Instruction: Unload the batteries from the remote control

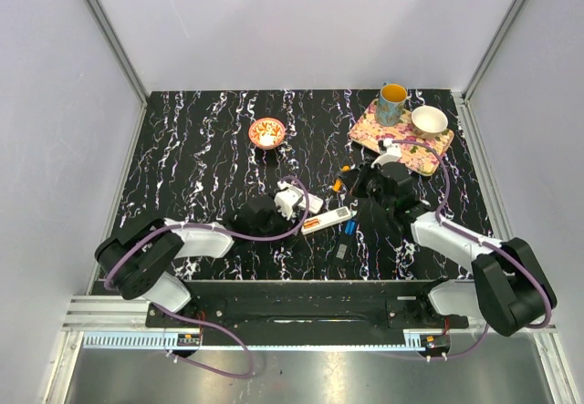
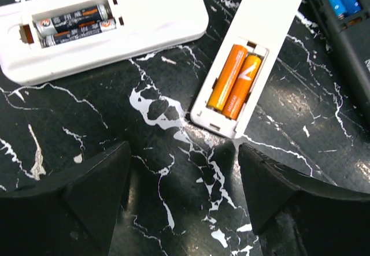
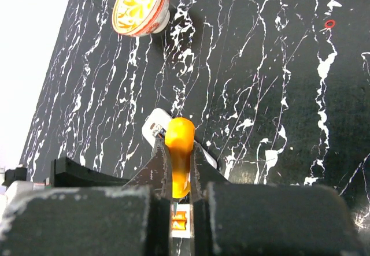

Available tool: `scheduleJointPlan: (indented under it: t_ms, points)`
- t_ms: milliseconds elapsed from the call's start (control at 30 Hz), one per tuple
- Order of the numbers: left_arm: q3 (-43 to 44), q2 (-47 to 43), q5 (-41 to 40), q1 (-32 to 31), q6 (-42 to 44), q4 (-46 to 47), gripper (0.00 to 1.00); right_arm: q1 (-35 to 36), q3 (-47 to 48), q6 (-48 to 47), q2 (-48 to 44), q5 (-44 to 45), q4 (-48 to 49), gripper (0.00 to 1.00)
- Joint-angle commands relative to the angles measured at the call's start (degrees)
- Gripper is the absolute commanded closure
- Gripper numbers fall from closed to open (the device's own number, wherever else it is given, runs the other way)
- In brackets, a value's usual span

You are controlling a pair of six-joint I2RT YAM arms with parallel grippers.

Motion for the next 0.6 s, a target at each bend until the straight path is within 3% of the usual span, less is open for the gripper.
scheduleJointPlan:
  t_ms: [0,133,433,567]
  points:
    - [-1.24,2.42,3.46,0.03,-1.62,9.64,0.21,2.69,-0.95,0.43,-0.52,9.45,7.77,1.00]
    - [-1.68,2.42,4.34,-0.32,-0.83,9.99,0.21,3.66,-2.80,0.16,-2.98,13.58,9.45,1.00]
    - [0.33,5.67,6.28,-0.67,1.98,11.13,0.22,4.63,-2.37,1.92,-3.26,11.83,8.58,1.00]
    - [1.56,7.87,6.19,-1.37,2.25,10.61,0.25,7.08,-2.28,2.71,-1.50,16.56,8.05,1.00]
